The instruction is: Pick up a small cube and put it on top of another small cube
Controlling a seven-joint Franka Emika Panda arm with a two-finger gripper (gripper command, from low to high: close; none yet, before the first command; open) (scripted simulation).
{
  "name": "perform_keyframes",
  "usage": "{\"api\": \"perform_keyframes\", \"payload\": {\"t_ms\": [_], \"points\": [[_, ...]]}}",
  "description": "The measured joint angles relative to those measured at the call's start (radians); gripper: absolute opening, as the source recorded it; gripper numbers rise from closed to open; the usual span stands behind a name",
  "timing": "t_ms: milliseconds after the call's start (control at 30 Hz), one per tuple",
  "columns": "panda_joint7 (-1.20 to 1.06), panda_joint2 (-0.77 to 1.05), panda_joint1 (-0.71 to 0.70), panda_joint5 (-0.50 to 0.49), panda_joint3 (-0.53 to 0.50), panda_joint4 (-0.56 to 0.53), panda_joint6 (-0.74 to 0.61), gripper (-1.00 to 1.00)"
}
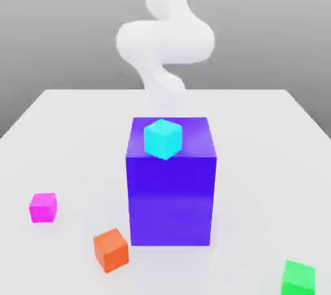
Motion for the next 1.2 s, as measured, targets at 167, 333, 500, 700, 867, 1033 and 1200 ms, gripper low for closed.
{"api": "perform_keyframes", "payload": {"t_ms": [167, 333, 500, 700, 867, 1033, 1200], "points": [[0.156, 0.188, -0.126, -0.01, -0.034, -0.087, 0.109, 0.0], [0.304, 0.369, -0.241, -0.015, -0.076, -0.172, 0.215, 0.0], [0.445, 0.55, -0.339, -0.01, -0.136, -0.256, 0.32, 0.0], [0.569, 0.77, -0.462, 0.057, -0.207, -0.357, 0.446, 0.0], [0.523, 0.953, -0.532, 0.168, -0.133, -0.349, 0.579, 0.0], [0.493, 1.045, -0.584, 0.206, -0.072, -0.331, 0.652, -1.0], [0.497, 1.041, -0.584, 0.203, -0.073, -0.332, 0.651, -1.0]]}}
